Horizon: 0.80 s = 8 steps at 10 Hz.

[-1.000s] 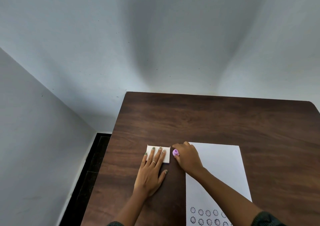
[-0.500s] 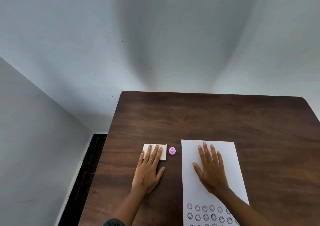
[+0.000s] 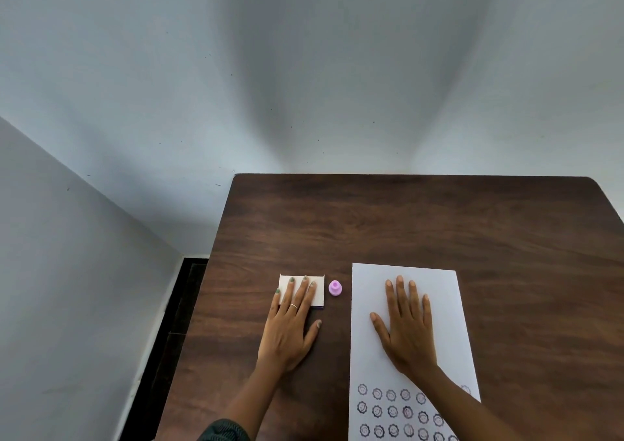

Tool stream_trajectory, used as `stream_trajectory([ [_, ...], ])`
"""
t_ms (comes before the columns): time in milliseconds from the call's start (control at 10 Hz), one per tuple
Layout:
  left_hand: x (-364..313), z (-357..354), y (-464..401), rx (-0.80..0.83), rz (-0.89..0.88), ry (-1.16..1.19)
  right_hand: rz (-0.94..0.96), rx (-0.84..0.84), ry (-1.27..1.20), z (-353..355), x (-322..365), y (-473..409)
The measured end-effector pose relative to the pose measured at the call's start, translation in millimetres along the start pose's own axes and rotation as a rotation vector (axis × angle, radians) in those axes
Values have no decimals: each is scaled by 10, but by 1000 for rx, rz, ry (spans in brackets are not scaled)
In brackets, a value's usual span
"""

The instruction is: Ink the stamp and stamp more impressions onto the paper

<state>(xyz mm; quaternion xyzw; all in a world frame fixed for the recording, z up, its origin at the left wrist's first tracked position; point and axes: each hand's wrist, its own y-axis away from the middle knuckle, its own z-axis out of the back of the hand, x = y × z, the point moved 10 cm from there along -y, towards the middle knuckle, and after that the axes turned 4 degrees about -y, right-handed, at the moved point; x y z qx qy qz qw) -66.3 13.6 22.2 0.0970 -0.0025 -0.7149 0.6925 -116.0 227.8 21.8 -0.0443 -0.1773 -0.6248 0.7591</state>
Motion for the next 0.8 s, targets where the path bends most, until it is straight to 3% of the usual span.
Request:
stream_trajectory([
  [600,-18,43,-12,-6,-7,5,23,8,10,21,53,11],
  [800,-66,222,17,-85,-22,4,84,-31,4,128,197,-29],
])
